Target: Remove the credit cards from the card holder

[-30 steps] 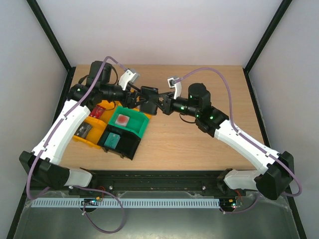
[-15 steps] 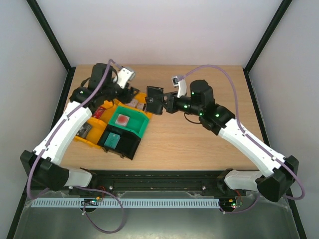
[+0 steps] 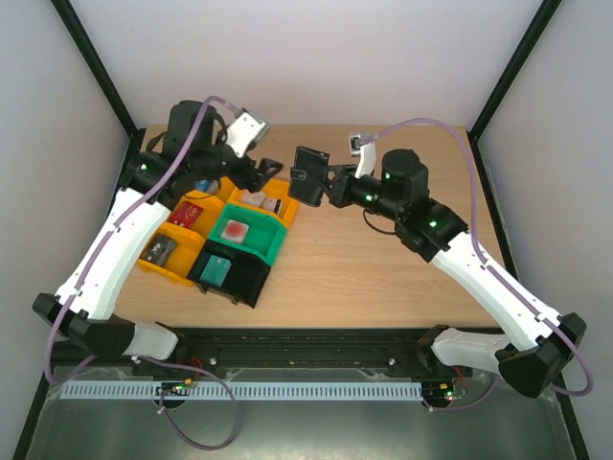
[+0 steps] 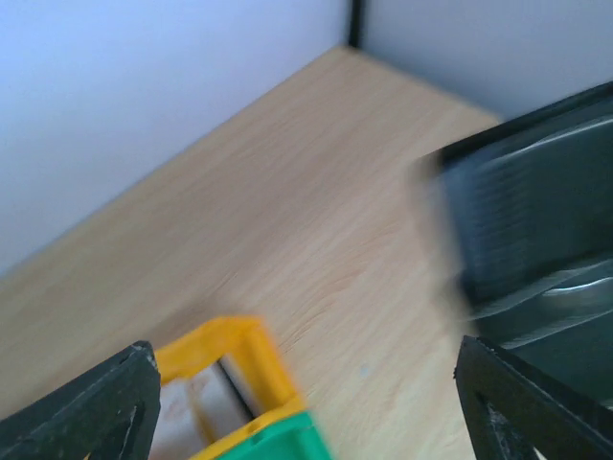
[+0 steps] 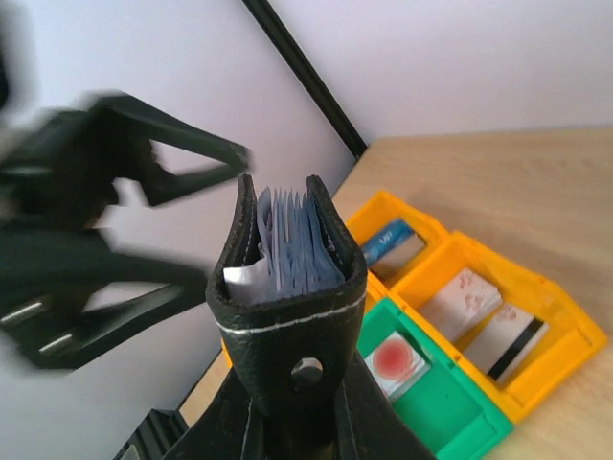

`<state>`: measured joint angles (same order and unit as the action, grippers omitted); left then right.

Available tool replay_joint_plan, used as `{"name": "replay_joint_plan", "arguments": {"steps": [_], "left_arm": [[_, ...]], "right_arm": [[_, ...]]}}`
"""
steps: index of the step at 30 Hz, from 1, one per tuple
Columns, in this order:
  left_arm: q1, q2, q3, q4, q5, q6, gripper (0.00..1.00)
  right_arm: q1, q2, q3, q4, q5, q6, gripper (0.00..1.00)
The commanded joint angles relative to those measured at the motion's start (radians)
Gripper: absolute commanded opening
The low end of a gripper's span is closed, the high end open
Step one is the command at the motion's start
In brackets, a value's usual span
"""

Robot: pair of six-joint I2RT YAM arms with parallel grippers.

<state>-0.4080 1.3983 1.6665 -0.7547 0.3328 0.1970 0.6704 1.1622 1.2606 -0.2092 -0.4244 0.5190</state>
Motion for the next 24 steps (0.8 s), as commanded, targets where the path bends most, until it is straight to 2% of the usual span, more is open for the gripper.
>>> {"name": "replay_joint_plan", "arguments": {"steps": [1,4,7,13,16,18,22,24], "left_arm": [[-0.116,0.002,0.047,-0.072,0.029,0.03,0.9],[-0.164,0.028,0.021,-0.054,-0.056,0.048,0.93],[-0.181,0.048,0.002,-0.02,-0.119,0.056,0.91],[-0.258,0.098,0.013,0.006,-0.269,0.091,0.83],[-0.27,0.112,0.012,0.026,-0.332,0.088,0.75],[-0.277,0.113,-0.013,0.06,-0.428,0.091,0.69],[-0.301,0.116,-0.058,0.124,-0.597,0.129,0.66],[-0.303,0.122,-0.073,0.151,-0.663,0.142,0.62]], "right_arm": [[-0.002,0.009,-0.07,0.164,0.01,0.137,0.02],[-0.002,0.014,-0.092,0.198,0.013,0.183,0.02],[0.0,0.005,-0.135,0.24,0.017,0.213,0.02],[0.0,0.006,-0.142,0.256,-0.009,0.229,0.02],[0.001,0.008,-0.146,0.259,-0.026,0.229,0.02],[0.002,0.012,-0.149,0.263,-0.043,0.231,0.02],[0.006,0.022,-0.145,0.254,-0.06,0.23,0.02],[0.007,0.023,-0.145,0.252,-0.072,0.23,0.02]]}}
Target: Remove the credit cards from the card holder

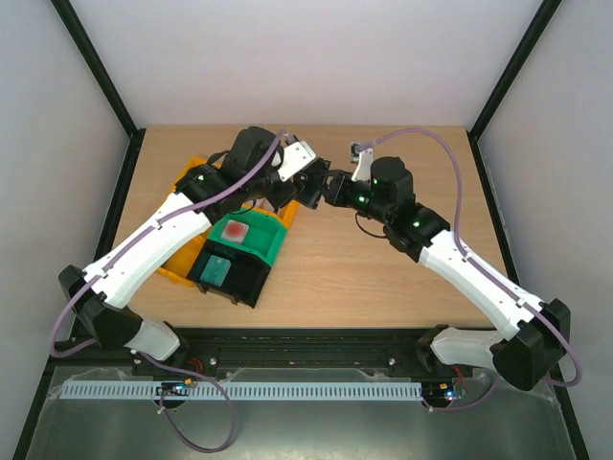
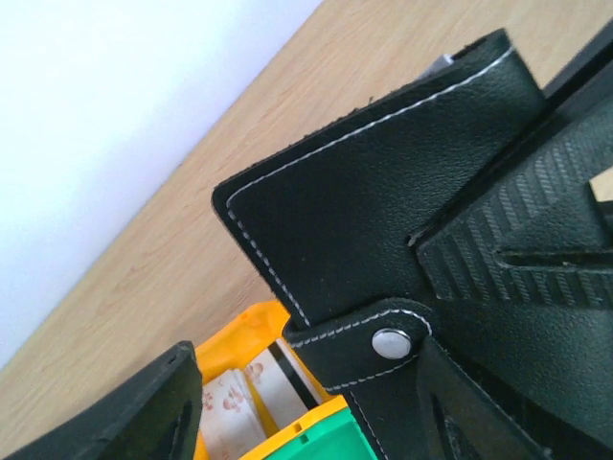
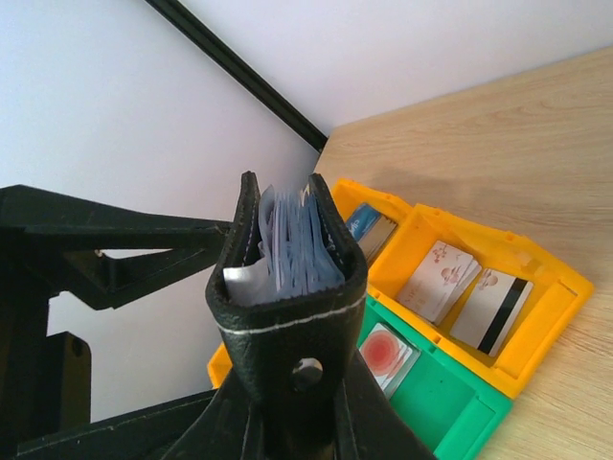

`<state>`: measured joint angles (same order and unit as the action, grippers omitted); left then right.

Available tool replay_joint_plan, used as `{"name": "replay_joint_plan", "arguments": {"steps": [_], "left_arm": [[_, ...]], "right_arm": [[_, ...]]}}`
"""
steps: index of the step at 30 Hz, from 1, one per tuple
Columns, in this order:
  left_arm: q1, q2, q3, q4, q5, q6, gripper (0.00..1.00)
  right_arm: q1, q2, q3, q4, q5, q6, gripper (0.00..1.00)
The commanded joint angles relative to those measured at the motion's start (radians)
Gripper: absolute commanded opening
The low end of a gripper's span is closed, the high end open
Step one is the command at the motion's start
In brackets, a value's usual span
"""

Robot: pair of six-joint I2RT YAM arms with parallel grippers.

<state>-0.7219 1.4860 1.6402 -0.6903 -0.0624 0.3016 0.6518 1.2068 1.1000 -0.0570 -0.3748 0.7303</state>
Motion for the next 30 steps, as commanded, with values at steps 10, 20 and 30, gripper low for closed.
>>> {"name": "replay_joint_plan", "arguments": {"steps": [10,20,30], "left_arm": [[0.194,0.029,-0.084,0.162,-0.31,0.005,0.57],[0.203,-0.078,-0.08,-0.021,0.072,0.036,0.68],[0.054,0.003,0.046,-0.092,0.21,-0.054,0.85]], "right_arm": [[0.007,-0.076,0.008,0.014,-0.081,0.005,0.02],[-0.035,-0.026,0.058,-0.148,0.015,-0.059,0.02],[-0.084,0.081,0.131,-0.136,-0.077,-0.064,0.02]]}}
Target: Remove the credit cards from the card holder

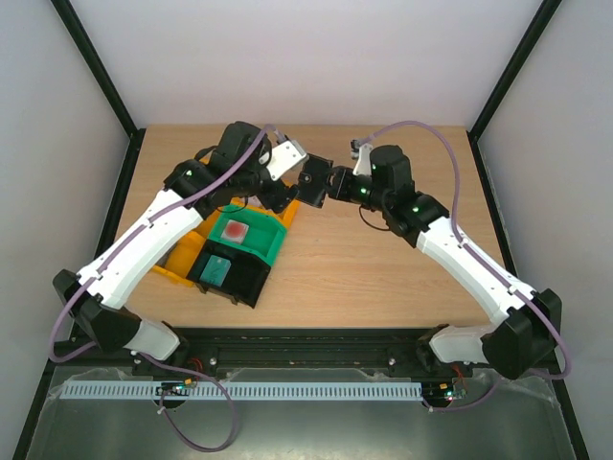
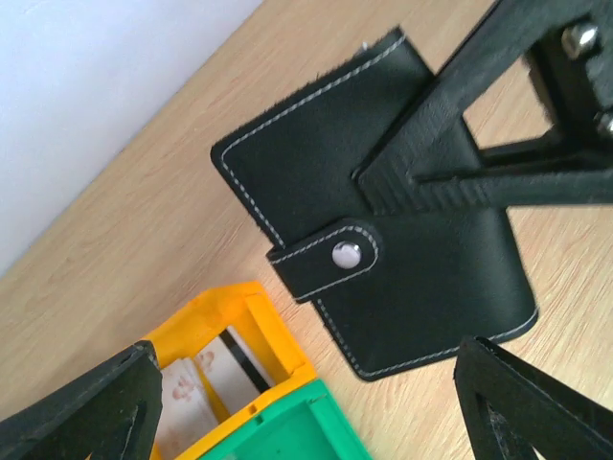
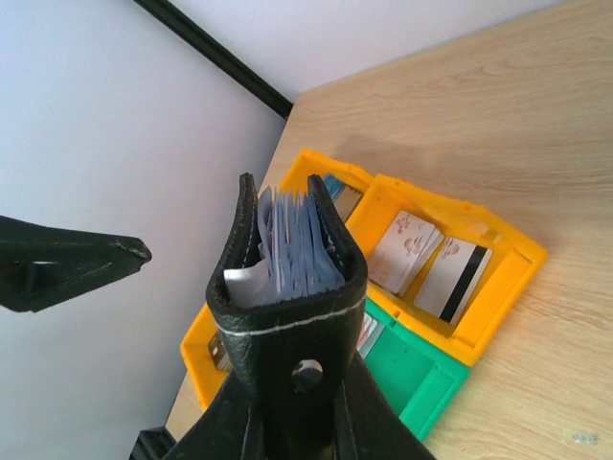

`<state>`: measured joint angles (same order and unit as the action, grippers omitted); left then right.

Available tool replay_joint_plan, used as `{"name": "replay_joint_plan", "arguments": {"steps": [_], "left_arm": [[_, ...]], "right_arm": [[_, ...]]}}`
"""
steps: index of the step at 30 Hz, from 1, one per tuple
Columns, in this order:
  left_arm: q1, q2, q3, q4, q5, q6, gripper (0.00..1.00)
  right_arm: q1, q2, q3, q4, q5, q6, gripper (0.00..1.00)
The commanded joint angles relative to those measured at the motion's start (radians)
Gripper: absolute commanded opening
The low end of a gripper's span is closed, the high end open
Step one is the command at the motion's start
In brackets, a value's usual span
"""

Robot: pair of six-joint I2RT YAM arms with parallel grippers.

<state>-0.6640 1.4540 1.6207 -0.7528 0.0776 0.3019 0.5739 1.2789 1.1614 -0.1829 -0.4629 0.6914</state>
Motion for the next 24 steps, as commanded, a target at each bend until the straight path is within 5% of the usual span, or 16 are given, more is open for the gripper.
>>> {"name": "replay_joint_plan", "arguments": {"steps": [1,15,24], "left_arm": [[-0.006,0.043,0.071,-0.023,0.072,-0.067,0.85],[0.001,0.124,0.093,0.01,0.069,-0.151,0.86],[0.0,0.146,0.056,0.066,-0.228,-0.117,0.48]], "right_arm": [[-0.006,0.01,0.065,-0.004,0.005,-0.022,0.02],[-0.006,0.011,0.055,0.065,-0.125,0.004,0.02],[0.008,-0.006,0.032,0.135,-0.245,0.048,0.02]]}}
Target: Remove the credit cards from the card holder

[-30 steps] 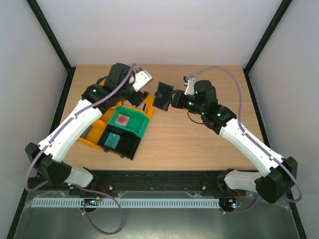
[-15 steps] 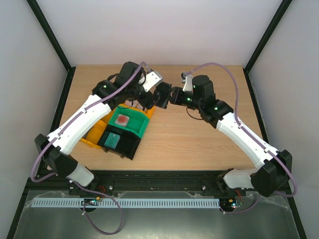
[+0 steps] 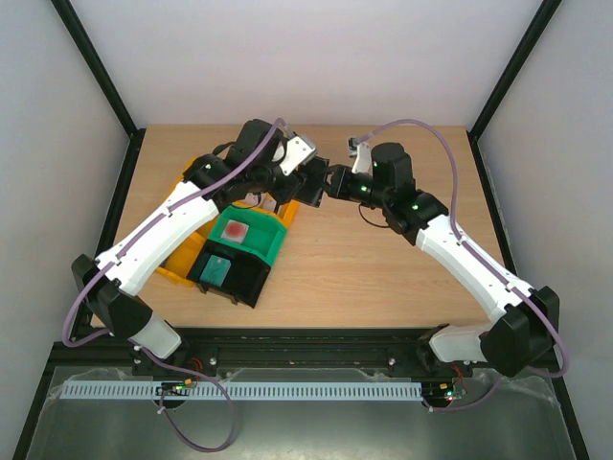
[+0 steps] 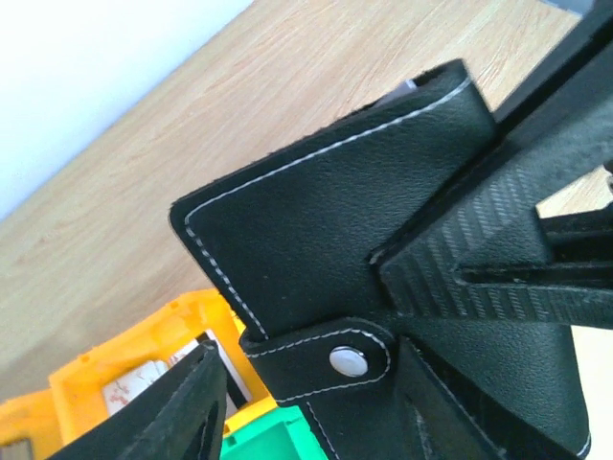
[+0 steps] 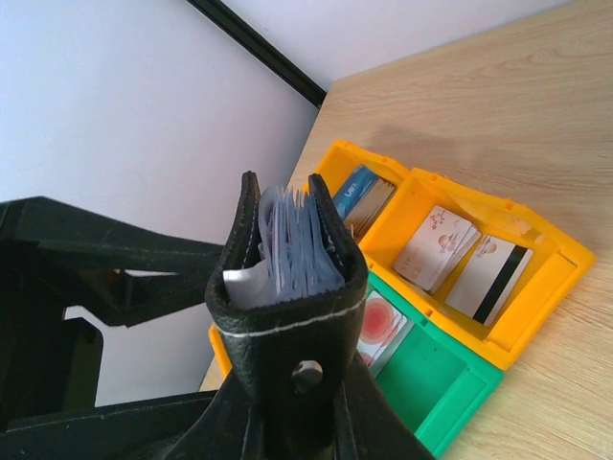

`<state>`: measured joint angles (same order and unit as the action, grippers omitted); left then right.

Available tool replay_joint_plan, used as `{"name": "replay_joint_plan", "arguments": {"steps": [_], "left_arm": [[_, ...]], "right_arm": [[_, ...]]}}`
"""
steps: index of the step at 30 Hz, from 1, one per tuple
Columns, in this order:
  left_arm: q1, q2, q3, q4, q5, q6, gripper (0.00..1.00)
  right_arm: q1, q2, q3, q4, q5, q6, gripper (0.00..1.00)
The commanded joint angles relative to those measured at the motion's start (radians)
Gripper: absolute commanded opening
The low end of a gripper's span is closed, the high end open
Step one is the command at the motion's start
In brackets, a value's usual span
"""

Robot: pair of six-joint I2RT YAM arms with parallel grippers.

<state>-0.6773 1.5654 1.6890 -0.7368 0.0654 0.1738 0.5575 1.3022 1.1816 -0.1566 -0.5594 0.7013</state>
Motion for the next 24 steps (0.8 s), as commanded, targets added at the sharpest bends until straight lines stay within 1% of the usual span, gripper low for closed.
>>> {"name": "replay_joint_plan", "arguments": {"steps": [1,5,7,9,14,20,22,24], "left_arm": [[0.013,0.034,-0.023,0.06,-0.259,0.019,0.46],[0.018,0.021,-0.081,0.114,-0.423,0.064,0.44],[0.034,0.014,-0.11,0.136,-0.466,0.078,0.44],[0.063,0.012,-0.121,0.145,-0.476,0.08,0.43],[0.157,-0.001,-0.111,0.15,-0.454,0.07,0.42],[0.305,-0.017,-0.122,0.168,-0.378,0.049,0.4],[0.34,-0.027,-0.13,0.175,-0.356,0.049,0.4],[0.358,-0.053,-0.144,0.173,-0.294,0.055,0.4]], "right_arm": [[0.026,-0.032,0.01,0.107,-0.152,0.039,0.02],[0.028,-0.043,0.008,0.072,-0.142,0.03,0.02],[0.029,-0.051,0.01,0.033,-0.115,0.013,0.02],[0.028,-0.057,0.01,-0.007,-0.08,-0.004,0.02],[0.027,-0.062,-0.003,-0.079,-0.008,-0.044,0.02],[0.021,-0.082,0.003,-0.084,-0.008,-0.053,0.02],[0.016,-0.083,0.01,-0.092,-0.01,-0.06,0.02],[0.012,-0.079,0.018,-0.101,-0.012,-0.061,0.02]]}}
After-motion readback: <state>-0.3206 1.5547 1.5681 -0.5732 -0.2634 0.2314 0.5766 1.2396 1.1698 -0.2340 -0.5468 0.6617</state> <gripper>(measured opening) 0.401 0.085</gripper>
